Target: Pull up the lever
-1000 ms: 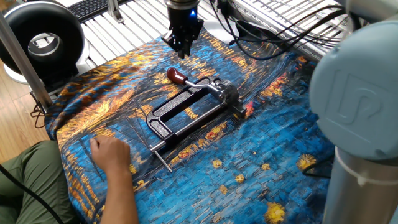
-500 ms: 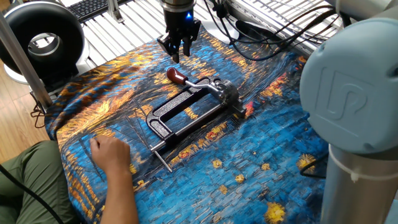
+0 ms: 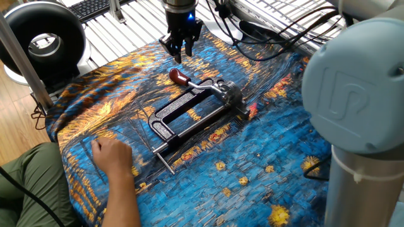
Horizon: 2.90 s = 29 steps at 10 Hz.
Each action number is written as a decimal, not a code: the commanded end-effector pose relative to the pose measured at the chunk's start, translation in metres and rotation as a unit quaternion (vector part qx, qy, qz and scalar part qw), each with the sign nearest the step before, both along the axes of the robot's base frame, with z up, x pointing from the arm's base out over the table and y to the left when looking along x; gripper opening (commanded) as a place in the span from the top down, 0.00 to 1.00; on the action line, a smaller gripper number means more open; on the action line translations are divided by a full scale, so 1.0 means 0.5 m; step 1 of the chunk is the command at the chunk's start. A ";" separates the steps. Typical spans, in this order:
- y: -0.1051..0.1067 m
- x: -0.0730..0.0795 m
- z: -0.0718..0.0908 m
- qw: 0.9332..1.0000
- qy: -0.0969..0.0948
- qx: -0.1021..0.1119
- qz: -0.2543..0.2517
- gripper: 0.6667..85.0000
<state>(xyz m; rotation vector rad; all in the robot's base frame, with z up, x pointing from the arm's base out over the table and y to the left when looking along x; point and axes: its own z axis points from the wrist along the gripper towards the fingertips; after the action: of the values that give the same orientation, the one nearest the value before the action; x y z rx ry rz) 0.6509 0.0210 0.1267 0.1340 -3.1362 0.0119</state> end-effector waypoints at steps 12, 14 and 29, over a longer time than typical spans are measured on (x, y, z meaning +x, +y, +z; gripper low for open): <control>0.001 0.103 -0.177 0.996 -0.059 0.034 0.049 0.42; 0.008 0.098 -0.184 0.996 -0.060 0.044 0.049 0.42; -0.008 0.116 -0.218 0.993 -0.086 0.047 0.064 0.49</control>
<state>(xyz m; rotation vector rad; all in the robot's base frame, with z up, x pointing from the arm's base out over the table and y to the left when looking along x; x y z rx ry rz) 0.7073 0.0168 0.0168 0.3695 -3.2876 -0.1178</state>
